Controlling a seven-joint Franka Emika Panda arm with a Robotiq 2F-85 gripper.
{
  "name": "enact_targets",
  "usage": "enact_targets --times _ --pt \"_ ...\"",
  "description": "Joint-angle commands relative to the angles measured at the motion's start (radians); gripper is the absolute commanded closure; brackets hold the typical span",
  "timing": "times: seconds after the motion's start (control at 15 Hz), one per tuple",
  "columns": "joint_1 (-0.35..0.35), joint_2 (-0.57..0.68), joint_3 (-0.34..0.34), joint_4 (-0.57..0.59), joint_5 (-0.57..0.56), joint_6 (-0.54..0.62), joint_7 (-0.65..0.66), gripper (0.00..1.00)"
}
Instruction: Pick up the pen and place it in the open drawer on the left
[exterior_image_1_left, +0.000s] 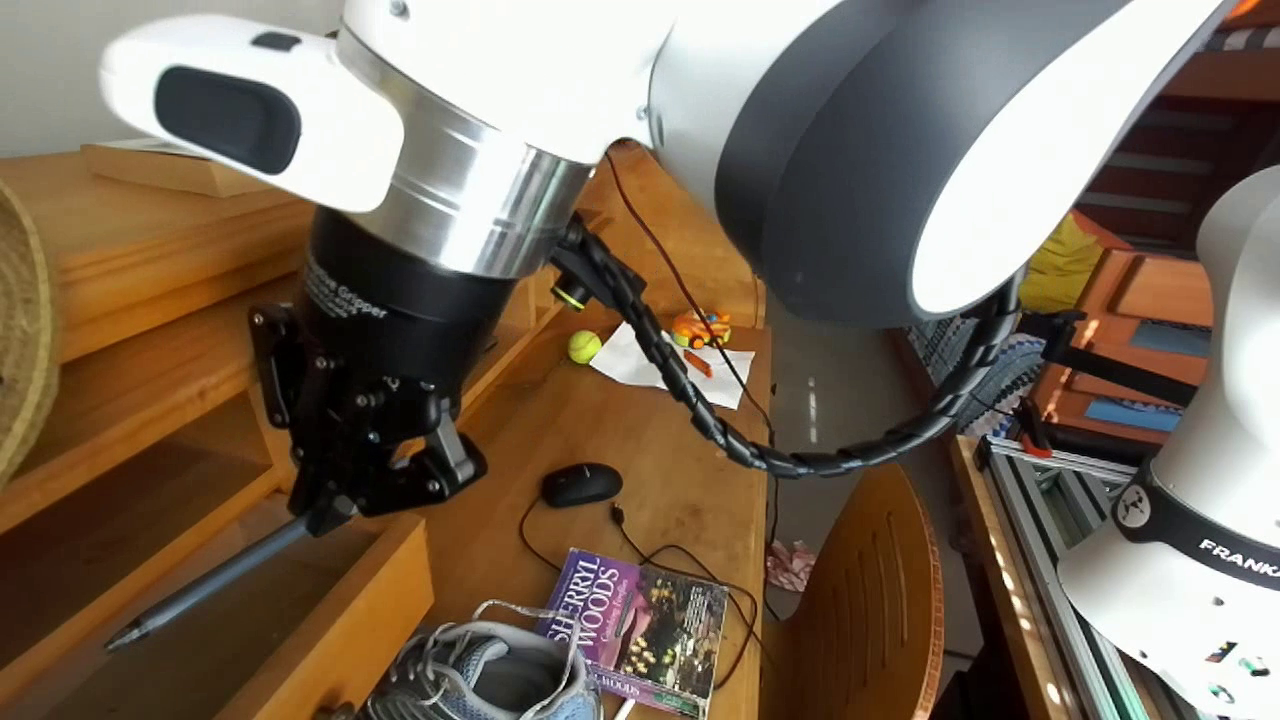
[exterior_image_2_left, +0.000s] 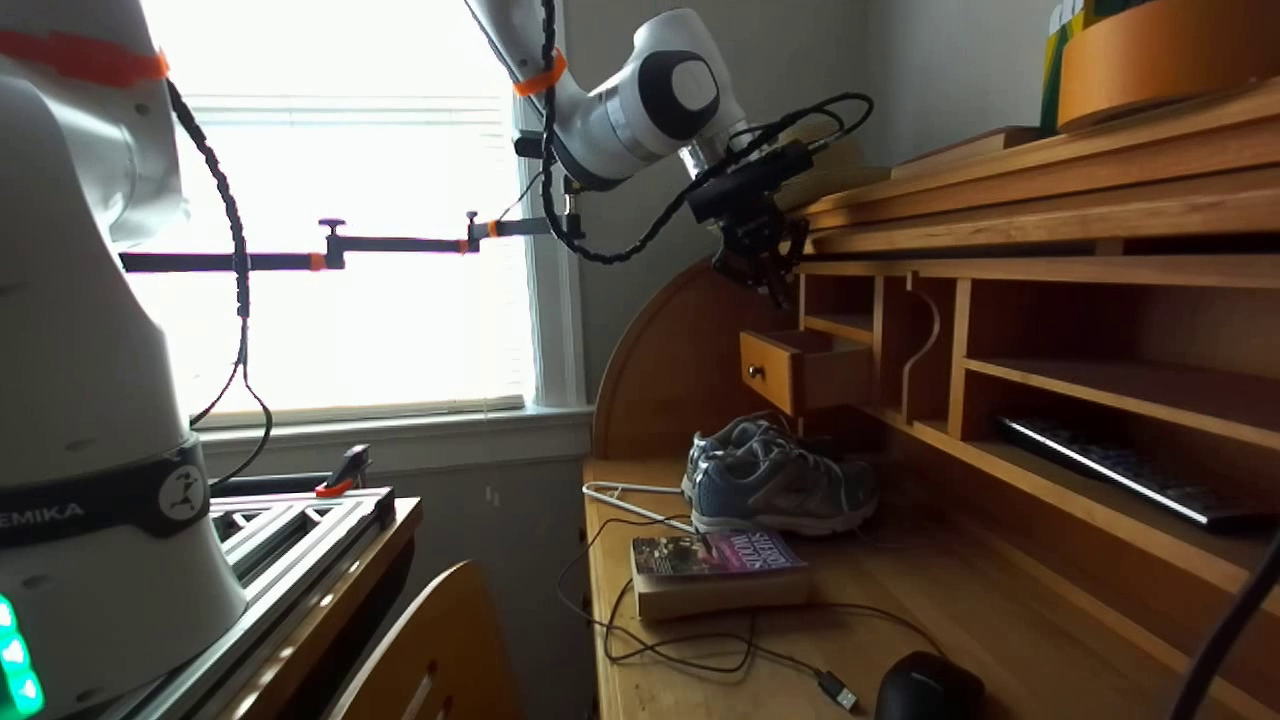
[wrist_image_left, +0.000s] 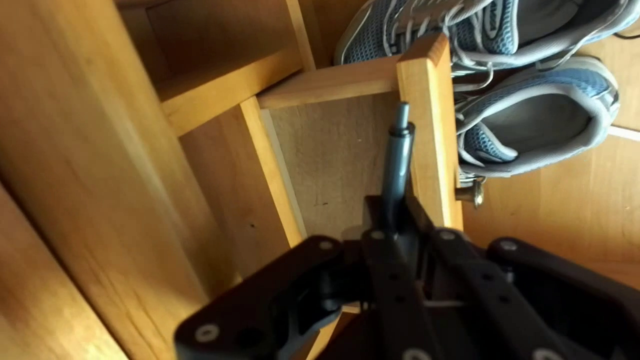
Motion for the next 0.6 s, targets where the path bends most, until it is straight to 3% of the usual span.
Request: enact_targets --times 0.0,0.53 --pt "0.032 0.079 -0.037 0.056 -0.107 0.056 0.085 0.97" --pt "0.088 0.149 -0.097 0.094 -0.26 0.124 0.185 0.97"
